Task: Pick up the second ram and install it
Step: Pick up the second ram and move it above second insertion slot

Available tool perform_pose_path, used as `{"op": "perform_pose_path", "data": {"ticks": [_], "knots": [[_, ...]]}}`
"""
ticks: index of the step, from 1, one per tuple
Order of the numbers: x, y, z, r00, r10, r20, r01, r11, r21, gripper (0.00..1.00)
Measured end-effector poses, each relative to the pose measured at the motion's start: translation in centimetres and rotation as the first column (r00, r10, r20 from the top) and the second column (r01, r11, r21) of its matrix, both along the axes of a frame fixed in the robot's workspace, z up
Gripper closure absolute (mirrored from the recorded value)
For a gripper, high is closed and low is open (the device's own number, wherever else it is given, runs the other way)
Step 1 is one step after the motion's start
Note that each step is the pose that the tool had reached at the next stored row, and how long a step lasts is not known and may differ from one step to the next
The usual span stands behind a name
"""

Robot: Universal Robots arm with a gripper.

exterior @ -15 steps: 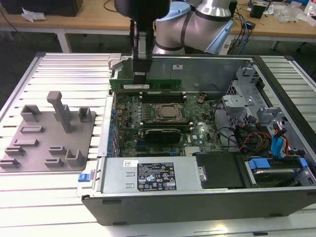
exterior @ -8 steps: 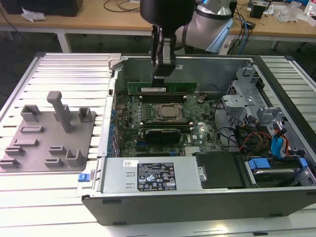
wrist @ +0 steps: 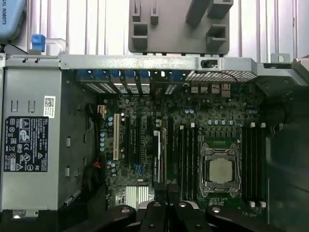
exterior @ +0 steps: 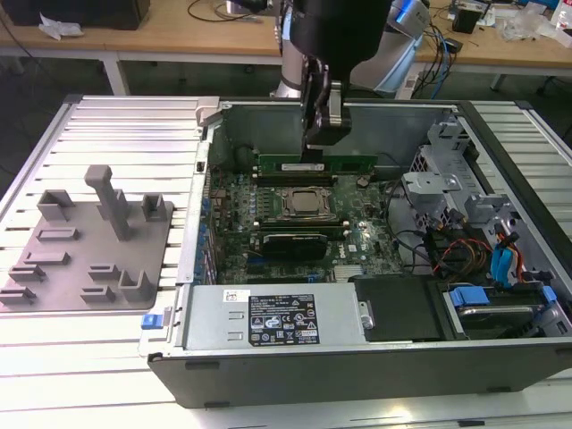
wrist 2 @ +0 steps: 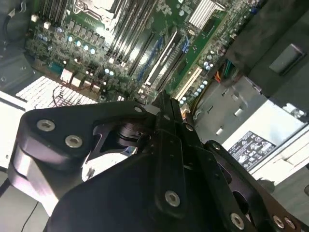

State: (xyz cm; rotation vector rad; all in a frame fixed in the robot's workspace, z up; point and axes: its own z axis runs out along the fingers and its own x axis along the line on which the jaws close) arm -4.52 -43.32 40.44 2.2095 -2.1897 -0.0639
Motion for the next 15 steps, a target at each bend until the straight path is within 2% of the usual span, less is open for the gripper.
{"op": "perform_pose_path", "data": {"ticks": [3, 4, 6, 8, 9, 11, 15], "knots": [[0.1, 0.97, -0.72, 1.0, 0.0, -0.0003, 0.0, 1.0, 0.0003, 0.91], [0.1, 1.53, -0.9, 1.0, 0.0, -0.0003, 0.0, 1.0, 0.0011, 0.91], [0.1, 2.06, -1.08, 1.0, 0.0, -0.0003, 0.0, 1.0, 0.0021, 0.91], [0.1, 3.01, -1.53, 1.0, 0.0, -0.0003, 0.0, 1.0, 0.0041, 0.91], [0.1, 3.32, -1.83, 1.0, 0.0, -0.0003, 0.0, 1.0, 0.0044, 0.91], [0.1, 3.6, -2.25, 1.0, 0.0, -0.0004, 0.0, 1.0, 0.0047, 0.91], [0.1, 3.62, -2.4, 1.0, 0.0, -0.0004, 0.0, 1.0, 0.0046, 0.91]]}}
